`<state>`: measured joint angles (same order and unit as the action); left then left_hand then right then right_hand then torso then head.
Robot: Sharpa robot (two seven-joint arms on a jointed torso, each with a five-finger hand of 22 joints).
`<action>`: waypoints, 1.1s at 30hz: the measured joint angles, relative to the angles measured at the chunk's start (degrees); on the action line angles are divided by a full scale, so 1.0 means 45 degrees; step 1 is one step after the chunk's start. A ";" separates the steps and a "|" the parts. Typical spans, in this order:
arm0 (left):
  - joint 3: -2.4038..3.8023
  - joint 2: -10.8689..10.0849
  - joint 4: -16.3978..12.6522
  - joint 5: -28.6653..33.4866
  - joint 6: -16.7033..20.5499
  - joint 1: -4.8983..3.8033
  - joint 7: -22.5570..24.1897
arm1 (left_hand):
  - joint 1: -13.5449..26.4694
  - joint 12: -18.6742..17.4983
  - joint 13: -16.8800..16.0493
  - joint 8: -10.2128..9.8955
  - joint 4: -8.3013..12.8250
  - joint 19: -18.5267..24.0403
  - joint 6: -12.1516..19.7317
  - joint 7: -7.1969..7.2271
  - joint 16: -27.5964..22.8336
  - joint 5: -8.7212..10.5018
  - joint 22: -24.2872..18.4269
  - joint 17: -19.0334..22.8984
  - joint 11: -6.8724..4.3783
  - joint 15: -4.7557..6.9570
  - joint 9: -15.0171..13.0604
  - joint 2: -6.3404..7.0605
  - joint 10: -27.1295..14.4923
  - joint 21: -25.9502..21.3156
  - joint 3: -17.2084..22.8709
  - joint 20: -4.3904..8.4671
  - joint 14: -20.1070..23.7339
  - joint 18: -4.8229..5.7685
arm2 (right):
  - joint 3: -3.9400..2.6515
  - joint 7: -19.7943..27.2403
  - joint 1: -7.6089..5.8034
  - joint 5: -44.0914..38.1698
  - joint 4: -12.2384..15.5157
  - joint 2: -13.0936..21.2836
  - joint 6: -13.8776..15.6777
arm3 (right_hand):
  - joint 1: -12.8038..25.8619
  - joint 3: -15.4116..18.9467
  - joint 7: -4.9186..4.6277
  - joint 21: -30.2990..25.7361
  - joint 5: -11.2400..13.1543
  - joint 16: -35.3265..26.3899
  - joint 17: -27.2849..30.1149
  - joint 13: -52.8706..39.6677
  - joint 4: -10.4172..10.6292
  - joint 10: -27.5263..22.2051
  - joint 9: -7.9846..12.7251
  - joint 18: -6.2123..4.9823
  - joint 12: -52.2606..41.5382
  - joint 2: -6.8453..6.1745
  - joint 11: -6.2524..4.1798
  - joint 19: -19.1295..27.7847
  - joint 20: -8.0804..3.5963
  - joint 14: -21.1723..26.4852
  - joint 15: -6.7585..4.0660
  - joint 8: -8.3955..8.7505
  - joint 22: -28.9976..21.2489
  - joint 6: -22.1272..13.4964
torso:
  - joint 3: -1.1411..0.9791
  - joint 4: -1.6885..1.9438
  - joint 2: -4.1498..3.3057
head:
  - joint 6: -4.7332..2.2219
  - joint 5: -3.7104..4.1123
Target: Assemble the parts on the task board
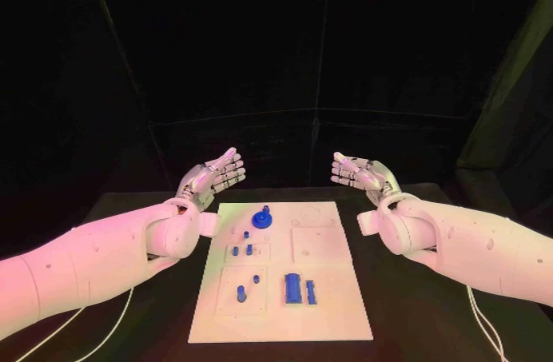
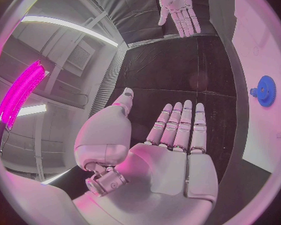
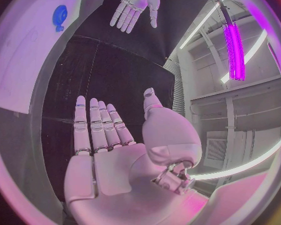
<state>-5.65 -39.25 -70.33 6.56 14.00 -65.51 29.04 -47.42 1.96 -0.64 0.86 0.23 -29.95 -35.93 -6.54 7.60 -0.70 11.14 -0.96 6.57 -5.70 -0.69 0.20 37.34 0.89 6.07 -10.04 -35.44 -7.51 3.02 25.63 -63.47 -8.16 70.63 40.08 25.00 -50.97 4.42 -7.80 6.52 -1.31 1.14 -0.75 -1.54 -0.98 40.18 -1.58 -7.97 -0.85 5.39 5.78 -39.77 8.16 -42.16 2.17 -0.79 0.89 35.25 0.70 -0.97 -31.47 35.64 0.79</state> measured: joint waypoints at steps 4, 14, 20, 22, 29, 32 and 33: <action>0.0314 -0.0306 -0.1003 -0.0142 0.0881 0.0282 -0.0003 | 0.1588 -0.0194 0.0068 -0.0041 -0.0018 0.1004 0.1203 0.0223 -0.0249 0.0057 -0.0373 0.0106 -0.0228 0.0479 0.0076 -0.0023 -0.1251 -0.0091 -0.0312 0.0339 0.1187 0.0196 | -0.0228 0.0089 0.0255 0.0267 0.1422 0.0336 0.0719 | 0.1717 -0.0475 0.0264 -0.0233 0.0111 -0.0083 0.0079 0.0168 0.0098 -0.1348 0.0170 0.0197 0.0044 -0.0527 -0.0435 0.1340 -0.0277 0.1427 -0.0241 0.0076 -0.0095 -0.1196 | -0.0089 0.0118 0.0038 | -0.0212 -0.0134; 0.1051 -0.1006 -0.3603 -0.0711 0.4099 0.1011 0.0003 | 0.4694 -0.0350 0.0114 -0.0097 -0.0052 0.2966 0.3551 0.1208 -0.1223 0.0094 -0.1103 0.0183 -0.1212 0.1122 0.0123 -0.0042 -0.3709 -0.0146 -0.1139 0.1007 0.3512 0.0905 | -0.0618 0.0469 0.0714 0.1166 0.3978 0.0955 0.2924 | 0.4987 -0.0836 0.1188 -0.1197 0.0209 -0.0185 0.0138 0.0301 0.0219 -0.3940 0.0308 0.0681 0.0107 -0.1074 -0.1126 0.3893 -0.1164 0.4125 -0.0437 0.0076 -0.0165 -0.3444 | -0.0150 0.0208 0.0062 | -0.0281 -0.0175; 0.1224 -0.1190 -0.4265 -0.1007 0.5566 0.1196 0.0010 | 0.5985 -0.0351 0.0125 -0.0141 -0.0051 0.3746 0.4534 0.1367 -0.1503 0.0107 -0.1672 0.0191 -0.1369 0.1219 0.0136 -0.0045 -0.4717 -0.0146 -0.1209 0.1766 0.4471 0.1224 | -0.0655 0.0620 0.0755 0.1515 0.4254 0.1018 0.3648 | 0.6402 -0.0887 0.1539 -0.1307 0.0209 -0.0195 0.0144 0.0319 0.0211 -0.5049 0.0323 0.1291 0.0107 -0.1149 -0.1232 0.4997 -0.1585 0.5309 -0.0461 0.0125 -0.0179 -0.4426 | -0.0153 0.0214 0.0065 | -0.0282 -0.0175; 0.1228 -0.1200 -0.4314 -0.1066 0.5828 0.1206 0.0012 | 0.6352 -0.0350 0.0126 -0.0141 -0.0050 0.3992 0.4811 0.1387 -0.1546 0.0107 -0.1897 0.0191 -0.1396 0.1222 0.0138 -0.0045 -0.4997 -0.0146 -0.1209 0.1883 0.4750 0.1395 | -0.0656 0.0646 0.0755 0.1580 0.4256 0.1021 0.3760 | 0.6795 -0.0900 0.1590 -0.1314 0.0209 -0.0195 0.0151 0.0325 0.0224 -0.5363 0.0323 0.1298 0.0107 -0.1166 -0.1243 0.5306 -0.1649 0.5627 -0.0464 0.0125 -0.0179 -0.4705 | -0.0155 0.0215 0.0065 | -0.0282 -0.0175; 0.1235 -0.1206 -0.4332 -0.1196 0.6325 0.1207 0.0013 | 0.7370 -0.0350 0.0124 -0.0141 -0.0049 0.4623 0.5585 0.1430 -0.1602 0.0107 -0.2288 0.0197 -0.1437 0.1262 0.0138 -0.0047 -0.5805 -0.0146 -0.1278 0.2143 0.5517 0.1396 | -0.0656 0.0701 0.0756 0.1729 0.4259 0.1023 0.4010 | 0.7885 -0.0900 0.1692 -0.1365 0.0209 -0.0195 0.0152 0.0325 0.0223 -0.6218 0.0337 0.1488 0.0107 -0.1184 -0.1273 0.6157 -0.1751 0.6537 -0.0465 0.0125 -0.0179 -0.5459 | -0.0156 0.0216 0.0065 | -0.0282 -0.0175; 0.1236 -0.1206 -0.4333 -0.1225 0.6431 0.1207 0.0013 | 0.7768 -0.0350 0.0123 -0.0141 -0.0049 0.4860 0.5884 0.1444 -0.1602 0.0107 -0.2363 0.0202 -0.1439 0.1256 0.0138 -0.0046 -0.6124 -0.0146 -0.1278 0.2187 0.5805 0.1397 | -0.0656 0.0715 0.0756 0.1764 0.4260 0.1023 0.4065 | 0.8315 -0.0900 0.1705 -0.1365 0.0209 -0.0195 0.0152 0.0324 0.0223 -0.6563 0.0336 0.1487 0.0107 -0.1190 -0.1270 0.6484 -0.1787 0.6887 -0.0477 0.0125 -0.0179 -0.5765 | -0.0156 0.0216 0.0065 | -0.0282 -0.0175; 0.1236 -0.1206 -0.4333 -0.1230 0.6454 0.1207 0.0013 | 0.7872 -0.0350 0.0123 -0.0141 -0.0049 0.4936 0.5968 0.1449 -0.1602 0.0107 -0.2383 0.0202 -0.1455 0.1263 0.0138 -0.0046 -0.6195 -0.0146 -0.1278 0.2197 0.5886 0.1396 | -0.0656 0.0718 0.0756 0.1771 0.4260 0.1023 0.4076 | 0.8433 -0.0900 0.1717 -0.1365 0.0209 -0.0195 0.0152 0.0324 0.0223 -0.6649 0.0336 0.1486 0.0107 -0.1192 -0.1282 0.6592 -0.1774 0.6993 -0.0468 0.0125 -0.0178 -0.5840 | -0.0156 0.0216 0.0065 | -0.0282 -0.0175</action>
<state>-0.09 -44.68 -89.83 1.02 43.04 -60.07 29.10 -12.00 0.38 -0.08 0.23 0.01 -7.74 -9.08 -0.02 0.39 -0.22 0.41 -0.05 0.03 -0.02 -0.07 -0.01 9.46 0.23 0.32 -0.16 -8.95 -1.22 0.06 28.86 -60.06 -0.19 89.80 44.68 43.34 -13.02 0.37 -0.08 0.38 -0.37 0.27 -0.07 -0.08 0.02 10.26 -0.07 -1.28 -0.37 0.03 0.01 -10.11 0.18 -10.69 0.06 -0.22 0.08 8.96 0.00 0.00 -31.18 34.37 0.01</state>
